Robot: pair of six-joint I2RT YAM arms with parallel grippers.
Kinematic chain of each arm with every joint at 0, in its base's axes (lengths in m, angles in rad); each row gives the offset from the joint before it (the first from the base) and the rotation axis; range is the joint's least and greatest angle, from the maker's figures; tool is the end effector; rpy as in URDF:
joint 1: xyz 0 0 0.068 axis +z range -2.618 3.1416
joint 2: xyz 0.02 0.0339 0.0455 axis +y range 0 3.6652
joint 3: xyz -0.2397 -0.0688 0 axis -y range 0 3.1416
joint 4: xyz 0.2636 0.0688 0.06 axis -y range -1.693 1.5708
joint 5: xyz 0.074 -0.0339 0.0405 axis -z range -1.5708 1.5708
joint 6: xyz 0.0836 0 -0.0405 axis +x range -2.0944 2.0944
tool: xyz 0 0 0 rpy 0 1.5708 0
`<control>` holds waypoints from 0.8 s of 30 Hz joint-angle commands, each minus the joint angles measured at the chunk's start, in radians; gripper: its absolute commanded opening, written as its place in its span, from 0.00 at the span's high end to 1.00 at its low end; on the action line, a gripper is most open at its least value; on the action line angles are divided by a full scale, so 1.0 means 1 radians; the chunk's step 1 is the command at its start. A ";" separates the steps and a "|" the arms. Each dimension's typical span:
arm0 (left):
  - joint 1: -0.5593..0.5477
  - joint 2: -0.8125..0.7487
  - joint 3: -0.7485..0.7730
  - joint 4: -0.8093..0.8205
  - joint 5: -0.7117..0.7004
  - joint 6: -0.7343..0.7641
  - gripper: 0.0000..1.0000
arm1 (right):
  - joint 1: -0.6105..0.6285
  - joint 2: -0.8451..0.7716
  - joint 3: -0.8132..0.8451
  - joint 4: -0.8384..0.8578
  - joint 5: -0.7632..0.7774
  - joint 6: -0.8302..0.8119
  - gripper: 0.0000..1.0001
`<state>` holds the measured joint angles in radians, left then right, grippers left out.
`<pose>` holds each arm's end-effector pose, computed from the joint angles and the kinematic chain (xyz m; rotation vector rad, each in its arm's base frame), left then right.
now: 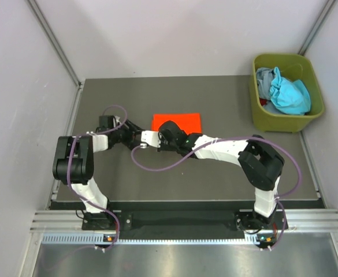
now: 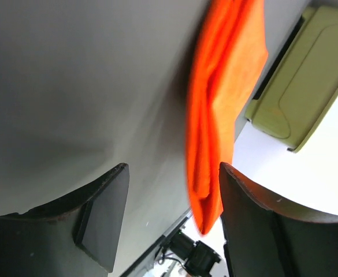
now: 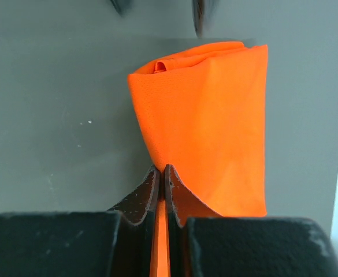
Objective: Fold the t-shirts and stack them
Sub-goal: Neatly place the folded tshirt to the corner
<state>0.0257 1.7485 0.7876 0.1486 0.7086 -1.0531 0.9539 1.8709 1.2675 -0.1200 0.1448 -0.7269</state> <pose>0.3584 -0.0452 0.0679 -0.9722 2.3450 -1.3009 0.2756 0.3678 0.1386 -1.6517 1.5796 -0.0479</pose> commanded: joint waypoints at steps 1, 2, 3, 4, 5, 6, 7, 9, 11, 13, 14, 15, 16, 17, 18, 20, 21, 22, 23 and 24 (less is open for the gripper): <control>-0.067 0.017 0.061 0.166 -0.066 -0.054 0.31 | -0.014 -0.056 0.004 0.017 -0.059 0.026 1.00; -0.087 0.026 0.079 0.189 -0.075 -0.071 0.31 | -0.015 -0.056 0.001 0.019 -0.059 0.027 1.00; -0.096 0.046 0.085 0.204 -0.083 -0.083 0.31 | -0.017 -0.059 0.000 0.019 -0.060 0.030 1.00; -0.105 0.058 0.104 0.210 -0.095 -0.096 0.31 | -0.020 -0.061 0.001 0.019 -0.066 0.032 1.00; -0.122 0.071 0.116 0.209 -0.103 -0.108 0.31 | -0.018 -0.059 0.001 0.019 -0.068 0.038 1.00; -0.130 0.097 0.130 0.191 -0.110 -0.110 0.31 | -0.021 -0.065 0.004 0.019 -0.070 0.040 1.00; -0.138 0.109 0.146 0.169 -0.118 -0.105 0.31 | -0.021 -0.067 0.004 0.019 -0.073 0.040 1.00; -0.151 0.152 0.202 0.094 -0.146 -0.082 0.31 | -0.023 -0.076 0.004 0.022 -0.073 0.040 1.00; -0.156 0.178 0.242 0.059 -0.165 -0.065 0.31 | -0.029 -0.082 0.003 0.023 -0.077 0.044 1.00; -0.156 0.212 0.272 0.008 -0.178 -0.051 0.32 | -0.033 -0.090 0.000 0.025 -0.082 0.049 1.00; -0.158 0.232 0.280 -0.007 -0.190 -0.036 0.32 | -0.033 -0.093 -0.003 0.026 -0.082 0.052 1.00; -0.156 0.243 0.291 -0.023 -0.195 -0.028 0.33 | -0.033 -0.099 -0.006 0.028 -0.085 0.053 1.00; -0.156 0.253 0.309 -0.040 -0.195 -0.019 0.34 | -0.033 -0.102 -0.008 0.029 -0.088 0.055 1.00; -0.156 0.273 0.318 -0.046 -0.196 -0.006 0.34 | -0.033 -0.102 -0.011 0.033 -0.090 0.057 1.00; -0.156 0.282 0.328 -0.055 -0.199 0.001 0.35 | -0.033 -0.108 -0.016 0.033 -0.090 0.058 1.00; -0.156 0.313 0.354 -0.058 -0.202 0.019 0.37 | -0.033 -0.111 -0.020 0.036 -0.093 0.063 1.00; -0.156 0.324 0.364 -0.060 -0.196 0.024 0.37 | -0.033 -0.115 -0.025 0.037 -0.093 0.064 1.00; -0.156 0.363 0.407 -0.054 -0.186 0.036 0.41 | -0.033 -0.119 -0.034 0.039 -0.099 0.070 1.00; -0.156 0.364 0.407 -0.053 -0.186 0.036 0.41 | -0.033 -0.119 -0.037 0.039 -0.099 0.070 1.00; -0.156 0.373 0.429 -0.055 -0.176 0.039 0.43 | -0.033 -0.122 -0.040 0.042 -0.100 0.070 1.00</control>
<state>-0.1299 2.0510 1.1664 0.1444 0.5644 -1.0748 0.9268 1.8091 1.2366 -0.1131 0.0761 -0.6743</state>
